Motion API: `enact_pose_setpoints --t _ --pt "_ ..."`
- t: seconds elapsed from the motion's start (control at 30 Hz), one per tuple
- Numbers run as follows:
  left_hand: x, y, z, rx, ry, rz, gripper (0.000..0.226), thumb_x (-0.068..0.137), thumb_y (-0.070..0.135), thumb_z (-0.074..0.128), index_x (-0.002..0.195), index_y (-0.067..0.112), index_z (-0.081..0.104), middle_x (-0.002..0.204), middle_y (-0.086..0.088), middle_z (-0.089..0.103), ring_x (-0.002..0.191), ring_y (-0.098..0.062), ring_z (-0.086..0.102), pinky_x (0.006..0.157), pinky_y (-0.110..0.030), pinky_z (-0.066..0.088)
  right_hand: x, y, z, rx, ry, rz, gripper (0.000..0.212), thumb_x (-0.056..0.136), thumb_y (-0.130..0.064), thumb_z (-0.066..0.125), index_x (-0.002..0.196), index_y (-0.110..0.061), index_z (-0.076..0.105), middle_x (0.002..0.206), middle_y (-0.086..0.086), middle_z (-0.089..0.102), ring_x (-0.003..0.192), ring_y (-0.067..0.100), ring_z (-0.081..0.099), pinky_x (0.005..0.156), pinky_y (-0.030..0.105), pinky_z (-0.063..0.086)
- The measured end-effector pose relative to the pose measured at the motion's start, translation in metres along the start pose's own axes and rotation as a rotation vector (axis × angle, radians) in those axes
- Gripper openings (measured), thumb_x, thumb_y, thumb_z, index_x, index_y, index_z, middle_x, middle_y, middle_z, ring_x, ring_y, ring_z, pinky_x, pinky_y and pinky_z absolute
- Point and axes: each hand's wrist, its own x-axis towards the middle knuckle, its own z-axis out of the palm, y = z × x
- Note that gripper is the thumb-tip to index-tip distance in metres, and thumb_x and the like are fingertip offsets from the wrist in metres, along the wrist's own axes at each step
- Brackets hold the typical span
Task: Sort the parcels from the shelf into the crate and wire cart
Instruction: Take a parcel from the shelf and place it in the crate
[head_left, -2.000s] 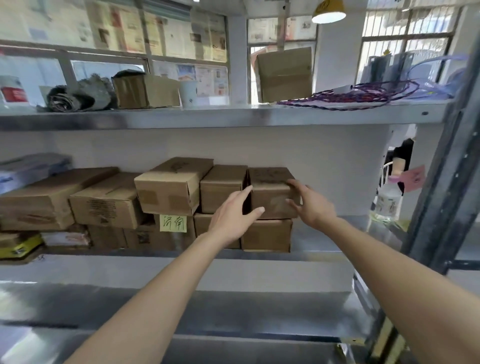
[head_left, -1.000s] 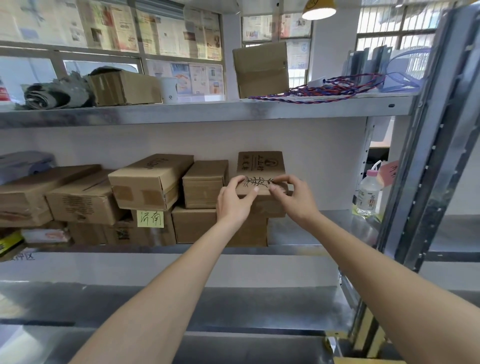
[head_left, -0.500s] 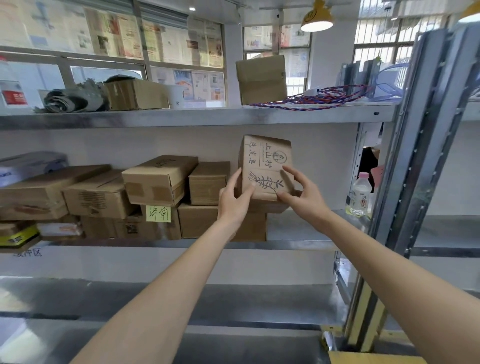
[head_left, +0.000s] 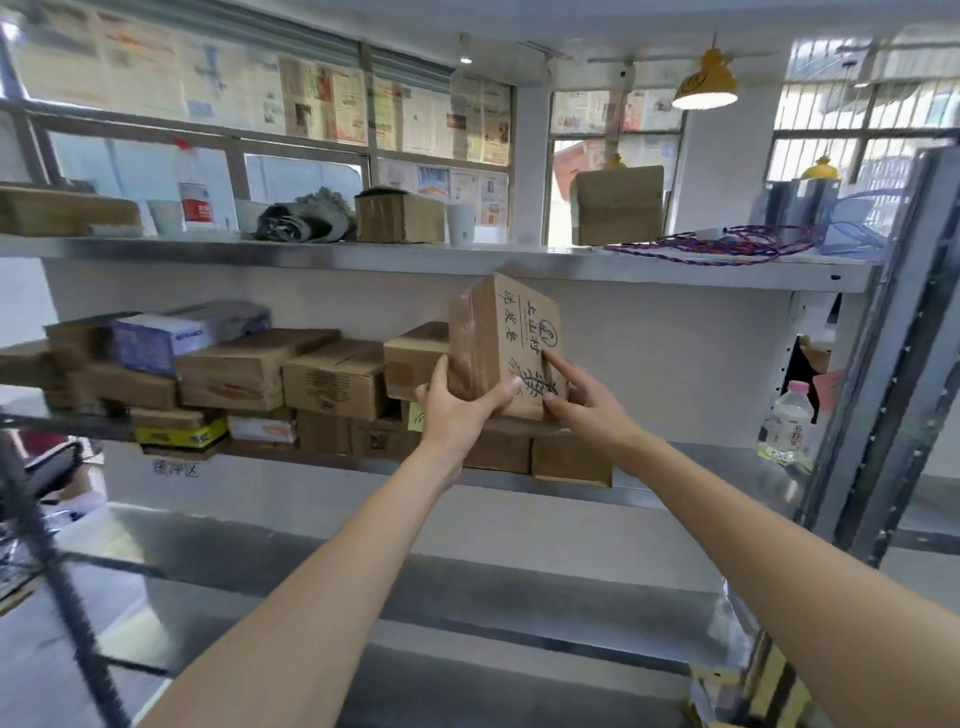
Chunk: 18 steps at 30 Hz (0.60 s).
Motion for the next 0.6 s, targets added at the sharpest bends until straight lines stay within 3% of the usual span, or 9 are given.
enact_pose_setpoints --t 0.1,0.2,0.33,0.43,0.53,0.6 --pt "-0.018 0.009 -0.062 0.001 0.07 -0.001 0.115 0.058 0.06 0.093 0.153 0.027 0.036 0.142 0.0 0.029 0.129 -0.015 0.042 0.108 -0.031 0.041 0.003 -0.048 0.053 -0.002 -0.033 -0.037 0.057 0.105 -0.024 0.054 0.156 -0.038 0.035 0.162 -0.002 0.022 0.146 0.013 0.027 0.116 0.03 0.031" --pt "-0.036 0.015 -0.127 -0.115 0.152 0.011 0.098 0.069 0.058 0.086 0.15 0.033 0.038 0.145 0.003 0.032 0.126 -0.013 0.044 0.104 -0.031 0.041 0.006 -0.091 0.11 0.03 -0.101 -0.104 0.054 0.105 -0.033 0.052 0.157 -0.034 0.036 0.153 -0.001 0.035 0.14 0.013 0.037 0.116 0.031 0.034" --pt "-0.064 0.009 -0.213 -0.232 0.285 0.041 0.06 0.087 0.041 0.076 0.137 0.038 0.044 0.138 0.001 0.057 0.126 -0.019 0.055 0.109 -0.048 0.048 -0.005 -0.147 0.191 0.248 -0.234 -0.116 0.059 0.104 -0.044 0.053 0.158 -0.034 0.032 0.15 -0.012 0.044 0.134 0.008 0.045 0.1 0.021 0.043" --pt "-0.086 0.012 -0.273 -0.284 0.394 0.065 0.024 0.105 0.029 0.052 0.125 0.042 0.055 0.136 0.001 0.058 0.126 -0.021 0.056 0.107 -0.048 0.049 -0.01 -0.179 0.246 0.231 -0.192 -0.206 0.062 0.099 -0.043 0.063 0.155 -0.032 0.039 0.149 -0.007 0.051 0.131 0.013 0.053 0.104 0.034 0.051" --pt "-0.103 0.014 -0.329 -0.244 0.464 0.073 0.029 0.109 0.021 0.042 0.126 0.04 0.057 0.137 0.001 0.061 0.121 -0.017 0.061 0.091 -0.033 0.056 -0.007 -0.206 0.294 0.256 -0.208 -0.234 0.058 0.1 -0.034 0.064 0.153 -0.026 0.042 0.143 -0.001 0.056 0.127 0.016 0.056 0.105 0.043 0.052" --pt "-0.112 0.013 -0.366 -0.208 0.52 0.082 0.036 0.106 0.017 0.051 0.138 0.034 0.053 0.133 0.001 0.064 0.119 -0.016 0.064 0.091 -0.033 0.057 -0.004 -0.223 0.324 0.312 -0.275 -0.253 0.055 0.102 -0.03 0.061 0.153 -0.026 0.04 0.14 -0.002 0.056 0.121 0.014 0.057 0.098 0.036 0.055"
